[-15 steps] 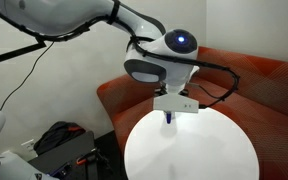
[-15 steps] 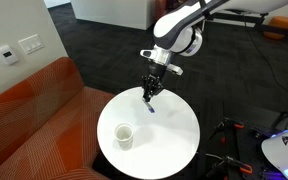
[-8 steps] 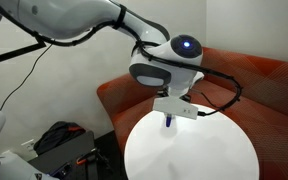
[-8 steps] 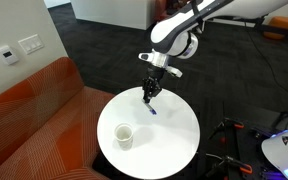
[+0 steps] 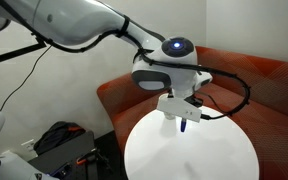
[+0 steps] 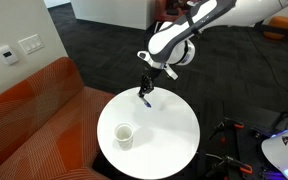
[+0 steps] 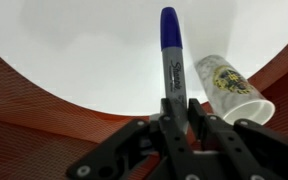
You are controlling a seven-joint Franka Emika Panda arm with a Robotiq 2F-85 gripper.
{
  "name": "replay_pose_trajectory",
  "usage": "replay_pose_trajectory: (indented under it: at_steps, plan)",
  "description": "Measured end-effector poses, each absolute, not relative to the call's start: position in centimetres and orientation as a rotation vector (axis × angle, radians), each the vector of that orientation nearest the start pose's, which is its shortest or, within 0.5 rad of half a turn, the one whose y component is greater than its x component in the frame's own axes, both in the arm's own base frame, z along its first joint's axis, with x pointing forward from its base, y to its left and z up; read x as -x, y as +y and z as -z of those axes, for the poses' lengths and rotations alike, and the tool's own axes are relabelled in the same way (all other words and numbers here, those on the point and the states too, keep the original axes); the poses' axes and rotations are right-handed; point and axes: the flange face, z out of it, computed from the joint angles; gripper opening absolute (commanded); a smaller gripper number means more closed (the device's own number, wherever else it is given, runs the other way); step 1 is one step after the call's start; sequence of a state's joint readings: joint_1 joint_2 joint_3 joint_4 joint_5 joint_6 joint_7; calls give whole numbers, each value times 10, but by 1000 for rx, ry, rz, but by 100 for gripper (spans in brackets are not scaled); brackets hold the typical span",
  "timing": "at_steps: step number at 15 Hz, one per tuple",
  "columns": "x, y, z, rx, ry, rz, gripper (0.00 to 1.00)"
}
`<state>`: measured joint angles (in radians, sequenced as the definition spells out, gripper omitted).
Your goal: Take the blue marker out of the white cup
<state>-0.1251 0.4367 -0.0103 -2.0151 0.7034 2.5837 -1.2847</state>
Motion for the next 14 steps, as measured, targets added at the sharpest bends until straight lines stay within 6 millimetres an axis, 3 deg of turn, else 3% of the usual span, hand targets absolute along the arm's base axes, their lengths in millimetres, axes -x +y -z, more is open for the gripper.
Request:
replay_pose_trajectory:
  at_steps: [8, 14]
  plan:
    - [-615, -77, -209, 3015, -566, 259, 6]
    - [-621, -72, -193, 3048, -466, 82, 6]
